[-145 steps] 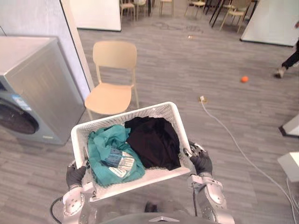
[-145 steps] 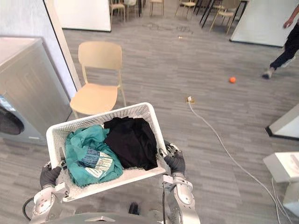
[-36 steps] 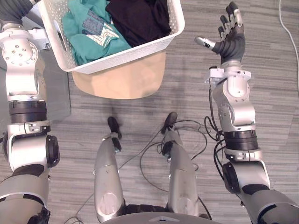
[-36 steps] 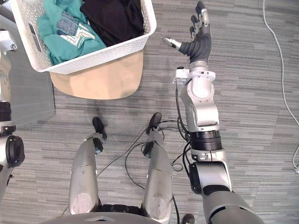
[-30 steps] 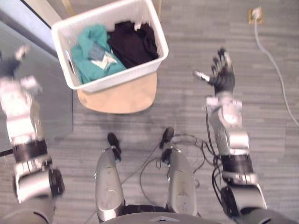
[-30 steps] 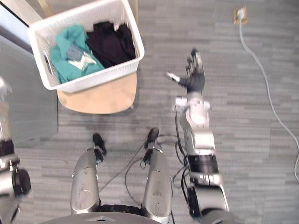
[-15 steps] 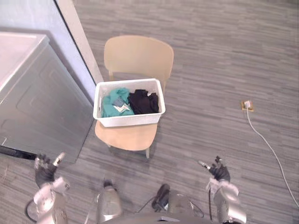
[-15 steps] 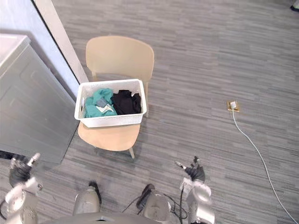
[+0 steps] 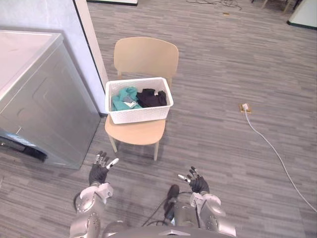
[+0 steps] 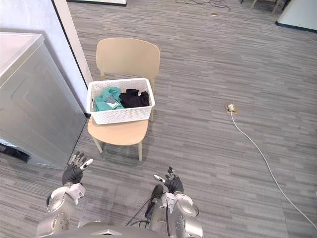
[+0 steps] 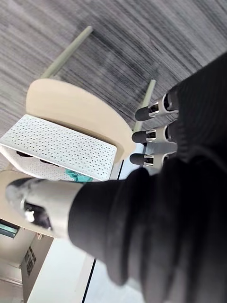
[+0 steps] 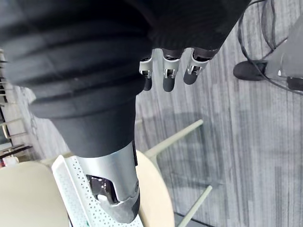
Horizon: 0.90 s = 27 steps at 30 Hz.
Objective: Pick up the laundry basket with both hands and put the clothes into the washing machine.
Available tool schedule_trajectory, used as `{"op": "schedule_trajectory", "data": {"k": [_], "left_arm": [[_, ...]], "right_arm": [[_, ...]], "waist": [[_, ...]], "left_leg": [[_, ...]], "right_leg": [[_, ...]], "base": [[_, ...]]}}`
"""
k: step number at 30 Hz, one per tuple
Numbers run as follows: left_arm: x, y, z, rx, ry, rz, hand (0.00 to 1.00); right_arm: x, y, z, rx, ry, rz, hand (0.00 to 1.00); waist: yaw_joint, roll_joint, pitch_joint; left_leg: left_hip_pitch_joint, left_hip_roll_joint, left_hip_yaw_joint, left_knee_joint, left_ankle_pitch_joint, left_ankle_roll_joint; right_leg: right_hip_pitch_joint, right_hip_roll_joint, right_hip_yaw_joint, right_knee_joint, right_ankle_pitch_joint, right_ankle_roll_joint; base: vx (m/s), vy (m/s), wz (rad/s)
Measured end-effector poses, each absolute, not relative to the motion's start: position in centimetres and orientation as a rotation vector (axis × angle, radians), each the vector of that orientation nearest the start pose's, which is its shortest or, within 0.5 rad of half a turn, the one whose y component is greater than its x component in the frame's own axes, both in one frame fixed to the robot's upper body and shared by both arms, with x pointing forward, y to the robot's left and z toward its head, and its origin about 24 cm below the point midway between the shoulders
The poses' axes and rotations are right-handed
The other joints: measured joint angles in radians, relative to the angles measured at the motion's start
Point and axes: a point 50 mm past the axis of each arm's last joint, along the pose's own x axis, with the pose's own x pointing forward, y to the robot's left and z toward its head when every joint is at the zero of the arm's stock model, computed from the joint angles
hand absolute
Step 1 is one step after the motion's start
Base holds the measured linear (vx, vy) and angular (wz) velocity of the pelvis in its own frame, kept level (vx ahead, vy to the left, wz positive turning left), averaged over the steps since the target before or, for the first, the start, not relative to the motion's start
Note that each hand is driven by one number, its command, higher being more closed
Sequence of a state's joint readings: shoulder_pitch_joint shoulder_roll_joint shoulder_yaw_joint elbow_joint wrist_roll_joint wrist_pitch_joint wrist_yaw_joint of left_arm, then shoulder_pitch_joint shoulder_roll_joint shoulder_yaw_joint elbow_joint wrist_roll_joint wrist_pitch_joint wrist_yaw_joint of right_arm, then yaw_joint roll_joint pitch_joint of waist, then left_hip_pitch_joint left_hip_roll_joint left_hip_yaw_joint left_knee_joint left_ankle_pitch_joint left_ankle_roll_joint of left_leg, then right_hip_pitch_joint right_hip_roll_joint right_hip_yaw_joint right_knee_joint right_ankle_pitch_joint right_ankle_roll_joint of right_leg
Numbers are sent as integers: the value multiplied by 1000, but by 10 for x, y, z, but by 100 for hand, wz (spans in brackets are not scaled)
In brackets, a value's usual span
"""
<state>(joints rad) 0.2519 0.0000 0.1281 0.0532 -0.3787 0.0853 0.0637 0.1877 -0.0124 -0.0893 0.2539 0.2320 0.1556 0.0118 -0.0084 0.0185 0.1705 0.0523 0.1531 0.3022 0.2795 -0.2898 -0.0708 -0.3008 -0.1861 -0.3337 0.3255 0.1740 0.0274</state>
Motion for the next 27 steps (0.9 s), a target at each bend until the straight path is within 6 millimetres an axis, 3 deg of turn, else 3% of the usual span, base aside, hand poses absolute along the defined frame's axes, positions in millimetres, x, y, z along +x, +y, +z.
{"op": "schedule_trajectory", "data": {"k": [1,3,5,7,8,10,11,12,14,16,18,20,22,24,27], "left_arm": [[187,203,-27,-342,318,318,0],[182,208,-28,-326,325,341,0],[172,202,-34,-332,359,345,0],[162,198,-38,-330,385,351,0],[156,190,-42,-343,418,346,0],[146,180,-48,-380,453,348,0],[142,176,-50,-385,470,343,0],[142,176,-51,-385,471,340,0],[147,174,-49,-384,459,323,0],[149,172,-47,-384,451,304,0],[151,171,-44,-385,436,287,0],[155,170,-42,-383,422,271,0],[166,170,-37,-370,392,256,0],[169,171,-41,-350,406,248,0],[164,173,-46,-333,434,255,0]], "right_arm": [[182,-178,-68,244,571,-161,0],[179,-175,-69,252,575,-157,0],[169,-176,-67,251,565,-165,0],[169,-175,-59,242,525,-154,0],[172,-176,-55,227,501,-145,0],[168,-179,-57,207,511,-139,0],[164,-183,-58,192,523,-145,0],[164,-185,-58,182,525,-147,0],[166,-190,-56,141,515,-152,0],[166,-190,-55,141,508,-153,0],[167,-189,-52,150,491,-159,0],[169,-192,-50,157,480,-173,0],[167,-196,-56,203,494,-237,0],[167,-193,-62,240,514,-258,0],[166,-187,-65,257,528,-253,0]], "waist": [[2,0,8],[18,-26,7],[28,-50,-2],[64,-73,-17],[72,-37,-4],[72,-22,-3],[70,-10,-10],[69,-8,-10],[62,-7,-10],[59,-5,-11],[60,-2,-13],[57,13,-18],[49,-9,-8],[58,-17,0],[53,-16,3]], "left_leg": [[-9,0,-10,-28,8,10],[-39,-12,-71,-36,53,18],[-93,-43,-164,-33,98,15],[-169,-65,-202,-39,136,7],[-211,-64,-244,-64,162,15],[-256,-65,-278,-109,209,46],[-286,-52,-258,-116,213,52],[-295,-41,-218,-115,213,51],[-334,44,68,-12,202,68],[-331,92,147,73,191,89],[-307,119,124,116,205,108],[-303,88,89,81,241,96],[-323,4,115,25,255,86],[-332,-53,96,4,253,88],[-326,-139,53,25,179,120]], "right_leg": [[-2,-5,38,182,-158,3],[48,32,155,337,-301,27],[155,79,270,286,-427,50],[182,102,329,152,-481,28],[184,122,323,110,-488,26],[168,107,241,93,-504,45],[158,84,162,91,-481,8],[157,74,127,89,-458,-31],[166,26,8,73,-428,-46],[187,-2,-68,70,-419,-41],[208,-26,-130,74,-418,-38],[232,-57,-192,68,-402,-2],[283,-118,-310,12,-367,53],[321,-146,-362,-21,-339,80],[363,-216,-363,29,-310,94]], "base": [[-415,94,73],[-294,-48,84],[-202,-149,119],[-254,-164,88],[-322,-137,93],[-273,-115,138],[-202,-90,152],[-157,-46,156],[-122,16,146],[-48,112,127],[12,178,117],[55,311,116],[77,361,158],[84,377,111],[75,341,89]]}}
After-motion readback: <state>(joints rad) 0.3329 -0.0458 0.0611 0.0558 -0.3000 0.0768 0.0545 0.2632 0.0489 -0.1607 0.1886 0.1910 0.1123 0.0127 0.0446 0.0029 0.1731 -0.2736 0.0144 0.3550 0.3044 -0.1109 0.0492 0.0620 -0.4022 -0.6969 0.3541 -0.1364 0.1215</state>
